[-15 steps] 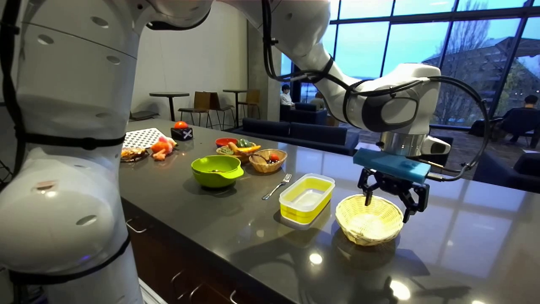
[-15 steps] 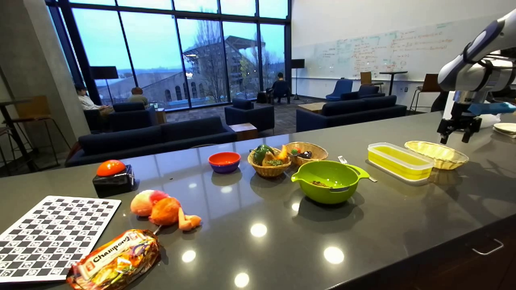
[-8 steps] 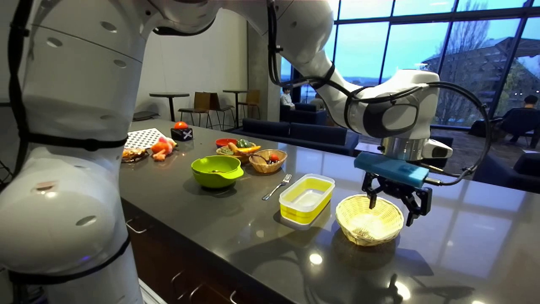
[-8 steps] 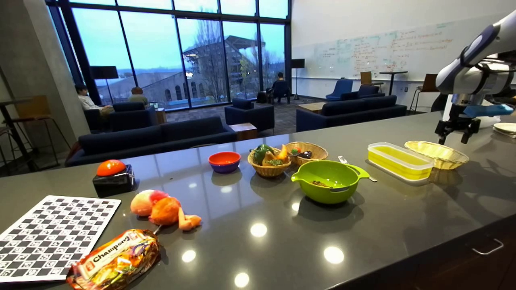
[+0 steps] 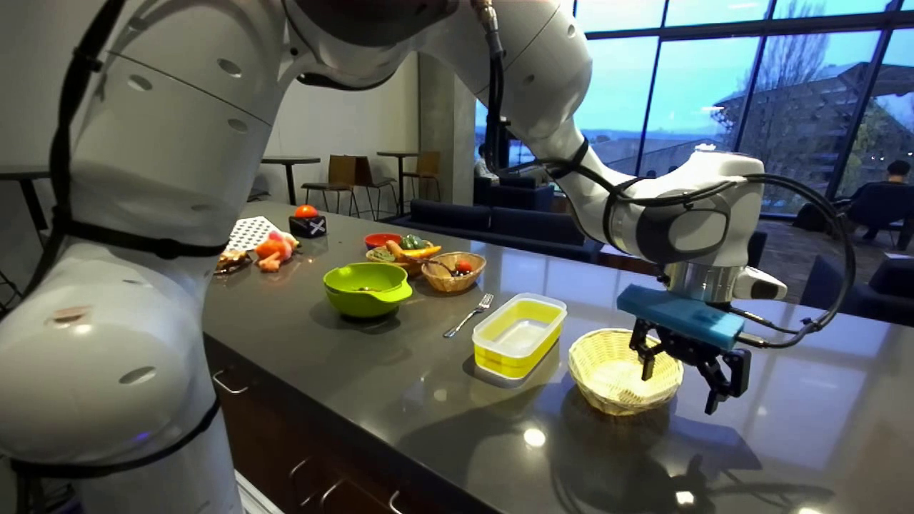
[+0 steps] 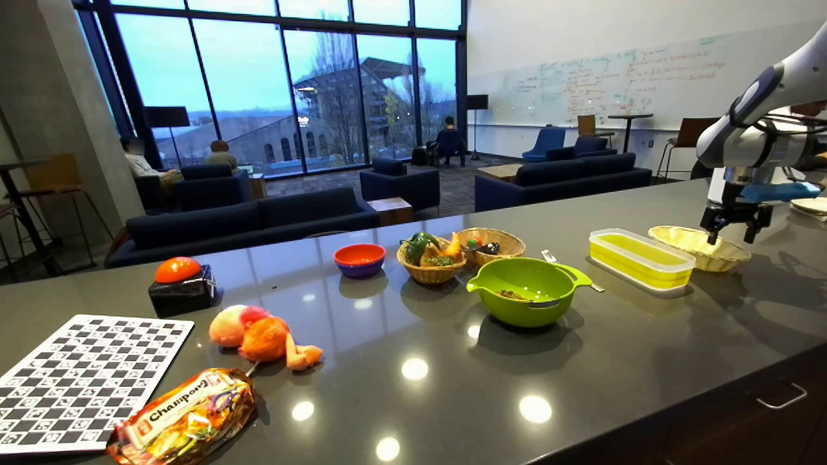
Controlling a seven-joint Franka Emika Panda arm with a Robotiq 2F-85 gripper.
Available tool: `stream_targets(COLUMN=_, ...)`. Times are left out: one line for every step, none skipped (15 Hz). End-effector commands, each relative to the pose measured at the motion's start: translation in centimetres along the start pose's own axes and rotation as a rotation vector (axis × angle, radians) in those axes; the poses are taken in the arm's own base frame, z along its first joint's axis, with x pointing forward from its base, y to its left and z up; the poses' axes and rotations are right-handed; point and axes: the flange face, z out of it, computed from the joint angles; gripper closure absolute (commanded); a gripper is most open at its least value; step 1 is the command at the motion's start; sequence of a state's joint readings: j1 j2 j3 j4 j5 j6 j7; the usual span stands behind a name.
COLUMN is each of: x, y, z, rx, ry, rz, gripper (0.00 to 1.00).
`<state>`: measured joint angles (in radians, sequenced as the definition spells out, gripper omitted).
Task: Put the first right bowl in the second right bowl
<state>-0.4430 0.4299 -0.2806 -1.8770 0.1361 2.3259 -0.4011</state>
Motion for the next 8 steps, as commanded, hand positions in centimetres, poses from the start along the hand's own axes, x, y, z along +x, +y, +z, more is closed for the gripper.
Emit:
stream_targets(x=1.08, y=1.42, z=0.51, rx=-0.013, ry=-0.004, rz=0.023, gripper=0.0)
stream_targets(x=1.24, y=1.62, z=0.61, rx=-0.013, ry=-0.002, rz=0.026, gripper=0.25)
stream_targets(x=1.38, y=1.79, z=0.66, rx=-0.015, ry=0.0, rz=0.026, gripper=0.27)
stream_targets(x=1.51, y=1.91, z=0.65, rx=-0.016, ry=0.002, rz=0.027, gripper=0.32)
stream_targets(x=1.64, y=2.02, z=0.64, rx=-0.018, ry=0.004, rz=0.027, gripper=0.39)
stream_targets(x=1.76, y=2.11, z=0.57, rx=-0.02, ry=0.006, rz=0.028, gripper=0.48)
stream_targets(x=1.85, y=2.17, z=0.51, rx=-0.021, ry=0.008, rz=0.028, gripper=0.56)
stream_targets(x=1.96, y=2.19, z=0.5, rx=-0.019, ry=0.01, rz=0.028, gripper=0.65)
